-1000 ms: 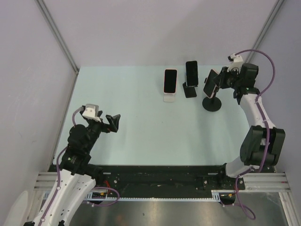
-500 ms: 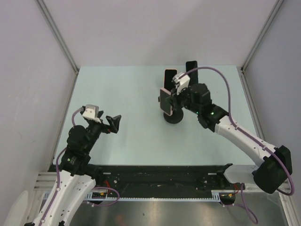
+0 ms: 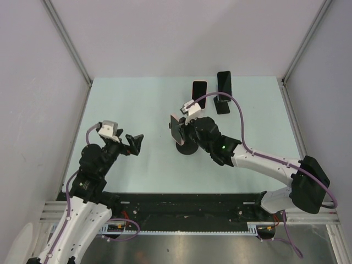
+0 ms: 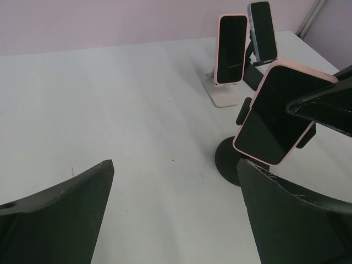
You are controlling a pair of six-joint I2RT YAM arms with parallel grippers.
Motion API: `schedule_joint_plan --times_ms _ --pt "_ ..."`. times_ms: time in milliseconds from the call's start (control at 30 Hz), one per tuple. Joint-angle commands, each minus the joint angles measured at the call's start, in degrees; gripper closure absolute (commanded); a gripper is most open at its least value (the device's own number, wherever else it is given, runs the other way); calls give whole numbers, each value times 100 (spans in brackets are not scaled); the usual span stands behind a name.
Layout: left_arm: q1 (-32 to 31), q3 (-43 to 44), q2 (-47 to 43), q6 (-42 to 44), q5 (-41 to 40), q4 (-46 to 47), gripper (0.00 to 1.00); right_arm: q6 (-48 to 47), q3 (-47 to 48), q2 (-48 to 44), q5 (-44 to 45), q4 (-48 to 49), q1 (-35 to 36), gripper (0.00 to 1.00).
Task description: Remove the phone from the phone stand
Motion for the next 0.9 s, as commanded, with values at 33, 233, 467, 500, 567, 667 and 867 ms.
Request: schedule_joint_plan --times_ms 33,233,467,500,567,667,867 --pt "24 167 183 116 229 199 0 357 -104 -205 843 1554 128 100" --pt "15 176 394 2 431 270 0 577 -254 -267 1010 1397 198 73" --pt "-309 544 1026 -578 537 296 0 490 -245 -635 852 1229 207 15" --pt "-362 615 1097 -666 502 296 0 481 -245 -740 835 1177 199 13" --pt "-633 825 1272 -903 274 296 0 437 -245 -881 834 1089 181 9" --pt "-1360 1185 1570 -1062 -358 296 0 472 -254 -1154 861 791 41 8" --pt "-2987 1942 2388 -1202 -2552 296 0 656 -507 -1681 1072 61 -688 7"
